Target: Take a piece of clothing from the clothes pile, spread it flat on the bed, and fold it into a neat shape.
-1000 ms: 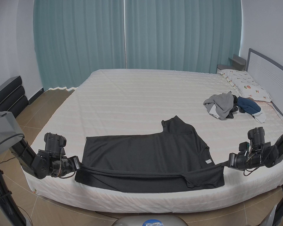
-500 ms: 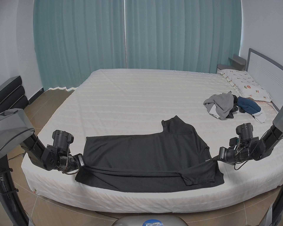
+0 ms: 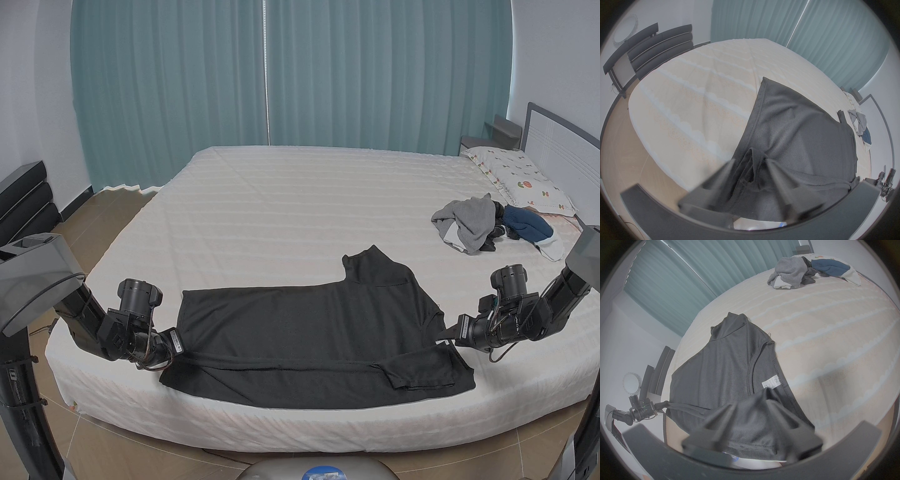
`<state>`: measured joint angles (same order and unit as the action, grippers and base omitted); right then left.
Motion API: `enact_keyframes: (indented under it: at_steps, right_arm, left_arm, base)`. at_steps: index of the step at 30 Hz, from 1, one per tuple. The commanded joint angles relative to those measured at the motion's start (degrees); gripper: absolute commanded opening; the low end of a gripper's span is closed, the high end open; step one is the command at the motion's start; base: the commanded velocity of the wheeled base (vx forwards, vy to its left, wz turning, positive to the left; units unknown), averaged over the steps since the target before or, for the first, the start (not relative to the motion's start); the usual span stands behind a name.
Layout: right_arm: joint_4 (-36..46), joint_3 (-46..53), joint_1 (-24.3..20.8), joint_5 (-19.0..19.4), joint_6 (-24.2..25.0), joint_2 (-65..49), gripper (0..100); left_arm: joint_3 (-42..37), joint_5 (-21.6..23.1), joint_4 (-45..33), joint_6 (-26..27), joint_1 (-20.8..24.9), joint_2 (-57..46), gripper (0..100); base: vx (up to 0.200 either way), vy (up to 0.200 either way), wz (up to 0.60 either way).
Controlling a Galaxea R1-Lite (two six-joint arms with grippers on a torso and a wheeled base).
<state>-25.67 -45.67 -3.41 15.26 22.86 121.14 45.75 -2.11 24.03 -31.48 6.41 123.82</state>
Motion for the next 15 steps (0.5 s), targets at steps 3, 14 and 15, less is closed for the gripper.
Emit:
enact_keyframes:
  at_steps: [3, 14, 15]
  right_arm:
    - [0.01, 1.72, 0.78, 0.29, 4.04, -3.98, 100]
    - [-7.99, 16.05, 1.39, 3.72, 7.2, -14.18, 100]
    - [-8.52, 16.49, 1.39, 4.07, 7.29, -14.26, 100]
  left_arm:
    - [-0.84, 1.85, 0.05, -1.13, -1.75, -3.59, 100]
    - [-10.07, 11.16, 0.76, -3.59, -4.57, -14.31, 100]
    - [-10.16, 11.34, 0.85, -3.94, -4.57, -14.4, 100]
  base:
    - [0.0, 0.0, 0.0]
    - [0.0, 0.0, 0.0]
    - [0.0, 0.0, 0.0]
